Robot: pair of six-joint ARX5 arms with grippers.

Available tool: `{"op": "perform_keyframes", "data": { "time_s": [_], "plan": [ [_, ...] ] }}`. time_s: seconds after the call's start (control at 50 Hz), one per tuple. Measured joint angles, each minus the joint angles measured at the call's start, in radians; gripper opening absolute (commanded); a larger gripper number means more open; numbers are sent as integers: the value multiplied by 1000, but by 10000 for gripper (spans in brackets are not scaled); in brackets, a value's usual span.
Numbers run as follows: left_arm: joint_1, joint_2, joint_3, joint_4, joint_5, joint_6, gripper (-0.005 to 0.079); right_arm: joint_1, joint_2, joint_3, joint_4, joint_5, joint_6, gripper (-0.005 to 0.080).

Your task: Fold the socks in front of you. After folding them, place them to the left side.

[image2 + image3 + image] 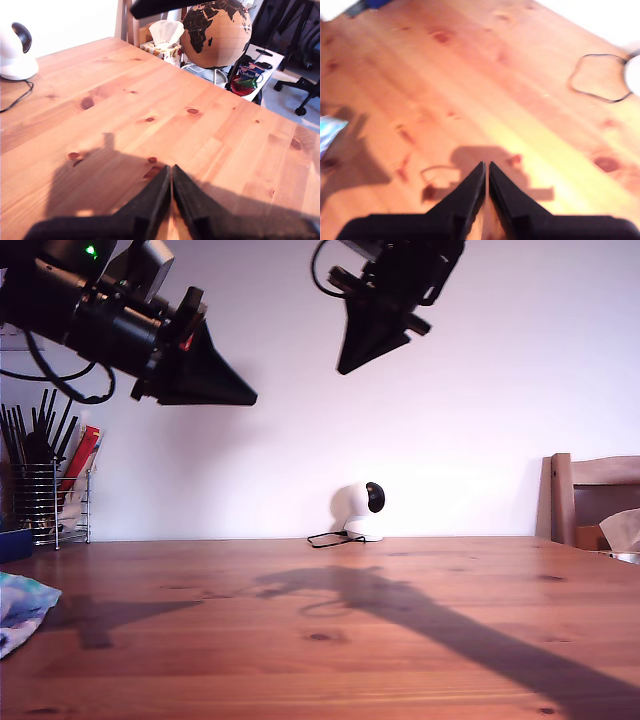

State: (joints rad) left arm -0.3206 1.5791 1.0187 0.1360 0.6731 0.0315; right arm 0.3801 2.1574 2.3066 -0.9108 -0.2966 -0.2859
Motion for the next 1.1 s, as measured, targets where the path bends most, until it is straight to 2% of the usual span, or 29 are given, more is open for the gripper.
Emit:
{"op": "perform_keyframes", "data": {
  "time_s": [0.38,0.56,0.8,0.92,1.1],
  "plan": [
    [0,0,0,10,0,-3,-19,15,1,-61,448,121,28,-12],
    [0,0,0,50,-1,-3,-19,14,1,-102,642,124,25,-12],
    [0,0,0,66,-2,2,-19,0,1,-290,763,122,25,-12],
    [-4,0,0,71,-13,61,-19,-6,-3,-383,846,97,43,-12],
    [-38,0,0,80,-23,77,-19,-6,-125,-636,938,59,95,-12]
  ]
}}
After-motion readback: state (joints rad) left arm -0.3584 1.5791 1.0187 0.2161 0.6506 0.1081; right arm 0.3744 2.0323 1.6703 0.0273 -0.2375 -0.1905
